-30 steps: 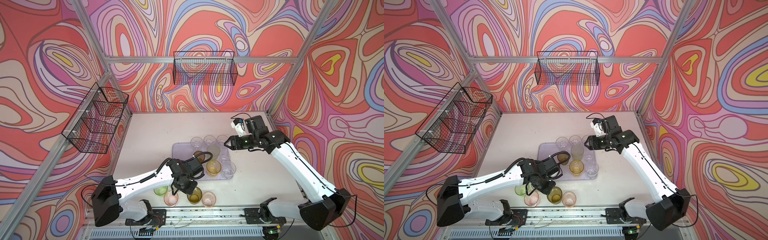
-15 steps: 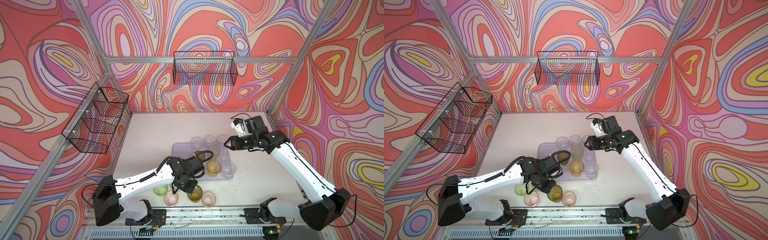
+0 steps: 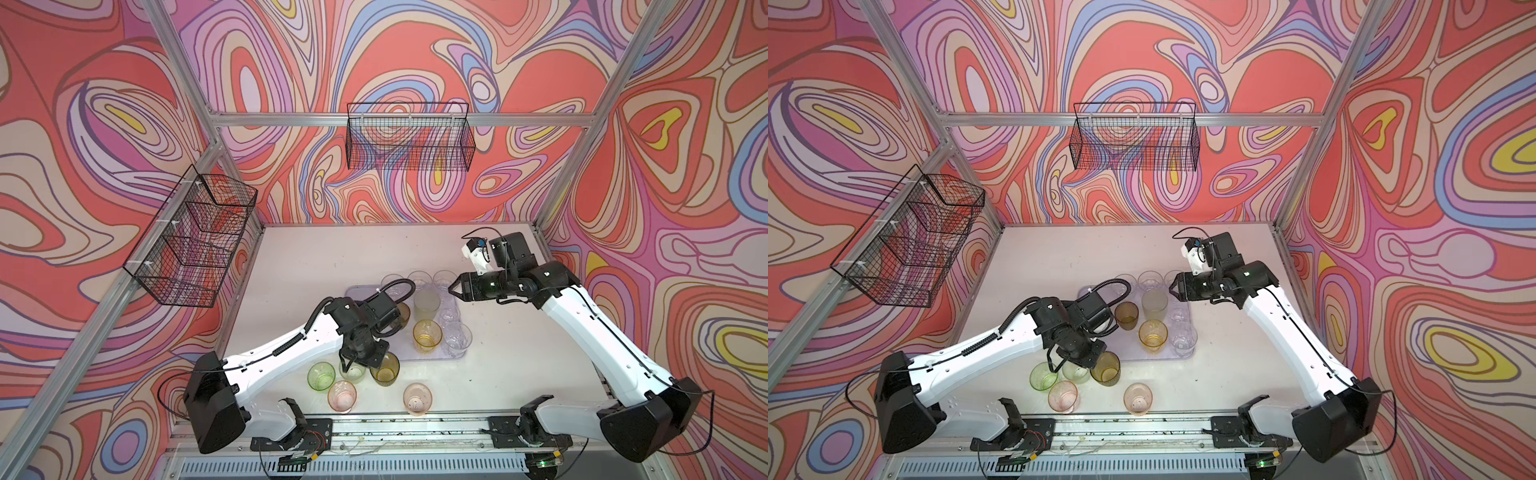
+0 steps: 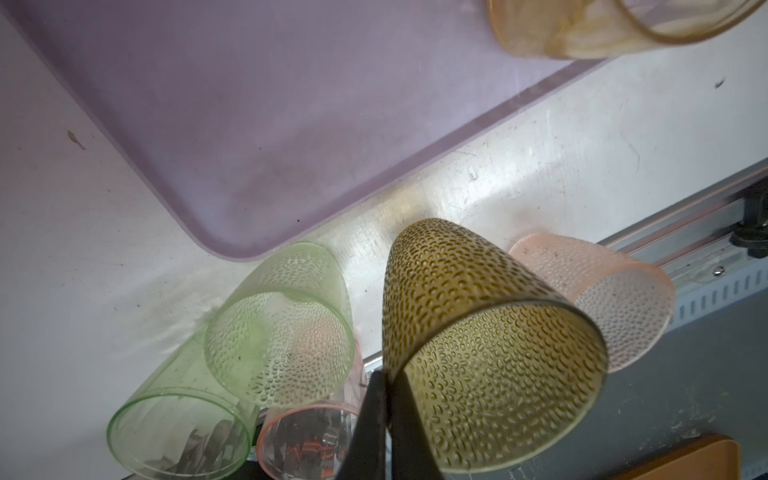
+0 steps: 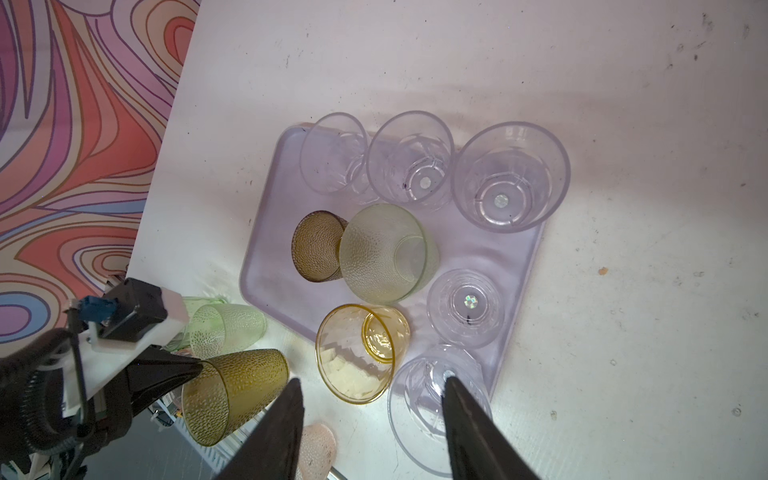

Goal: Place the glasses into the tray
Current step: 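Lift the second dark olive cup with the left gripper toward the tray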

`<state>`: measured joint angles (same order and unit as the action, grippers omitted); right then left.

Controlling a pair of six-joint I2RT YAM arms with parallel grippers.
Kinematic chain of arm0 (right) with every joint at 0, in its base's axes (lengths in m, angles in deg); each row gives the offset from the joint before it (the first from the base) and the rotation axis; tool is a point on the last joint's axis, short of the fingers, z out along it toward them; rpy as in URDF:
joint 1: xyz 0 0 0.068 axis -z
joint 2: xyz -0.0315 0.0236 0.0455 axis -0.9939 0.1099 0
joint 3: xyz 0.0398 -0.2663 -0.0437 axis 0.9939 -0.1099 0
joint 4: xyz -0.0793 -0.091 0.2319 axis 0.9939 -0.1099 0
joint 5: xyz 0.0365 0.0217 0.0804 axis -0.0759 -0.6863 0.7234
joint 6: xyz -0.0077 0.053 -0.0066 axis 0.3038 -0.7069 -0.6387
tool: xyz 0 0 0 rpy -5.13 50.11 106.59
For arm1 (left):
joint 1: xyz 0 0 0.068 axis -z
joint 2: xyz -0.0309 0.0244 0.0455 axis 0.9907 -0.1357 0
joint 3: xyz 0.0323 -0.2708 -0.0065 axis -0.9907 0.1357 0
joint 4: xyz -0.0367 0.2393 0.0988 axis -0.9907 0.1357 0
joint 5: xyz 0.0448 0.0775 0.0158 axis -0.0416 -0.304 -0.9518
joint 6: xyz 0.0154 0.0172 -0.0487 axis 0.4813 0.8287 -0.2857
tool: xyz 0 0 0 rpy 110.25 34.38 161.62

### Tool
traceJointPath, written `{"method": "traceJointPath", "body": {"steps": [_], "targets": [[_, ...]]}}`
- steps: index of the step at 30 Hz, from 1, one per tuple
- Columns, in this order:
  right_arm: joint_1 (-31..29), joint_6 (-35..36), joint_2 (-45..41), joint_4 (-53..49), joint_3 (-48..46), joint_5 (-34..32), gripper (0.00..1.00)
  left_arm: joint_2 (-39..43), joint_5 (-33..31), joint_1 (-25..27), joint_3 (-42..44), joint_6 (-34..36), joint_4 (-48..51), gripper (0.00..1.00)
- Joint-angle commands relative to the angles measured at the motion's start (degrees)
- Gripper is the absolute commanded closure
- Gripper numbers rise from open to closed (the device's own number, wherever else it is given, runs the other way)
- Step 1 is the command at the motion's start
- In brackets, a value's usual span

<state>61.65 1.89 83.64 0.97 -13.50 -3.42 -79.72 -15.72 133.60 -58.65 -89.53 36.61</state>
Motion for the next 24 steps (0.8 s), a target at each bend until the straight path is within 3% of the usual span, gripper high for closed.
{"method": "traceJointPath", "body": {"steps": [1, 24], "targets": [[0.3, 0.5, -1.2, 0.6, -0.7, -0.4, 0.45, -1.7, -0.8, -1.0, -2.5, 1.2, 2.4, 1.00], [0.4, 0.3, -1.7, 1.1, -1.7, 0.0, 0.45, -9.7, -1.8, -5.4, -9.0, -2.0, -0.3, 1.00]]}}
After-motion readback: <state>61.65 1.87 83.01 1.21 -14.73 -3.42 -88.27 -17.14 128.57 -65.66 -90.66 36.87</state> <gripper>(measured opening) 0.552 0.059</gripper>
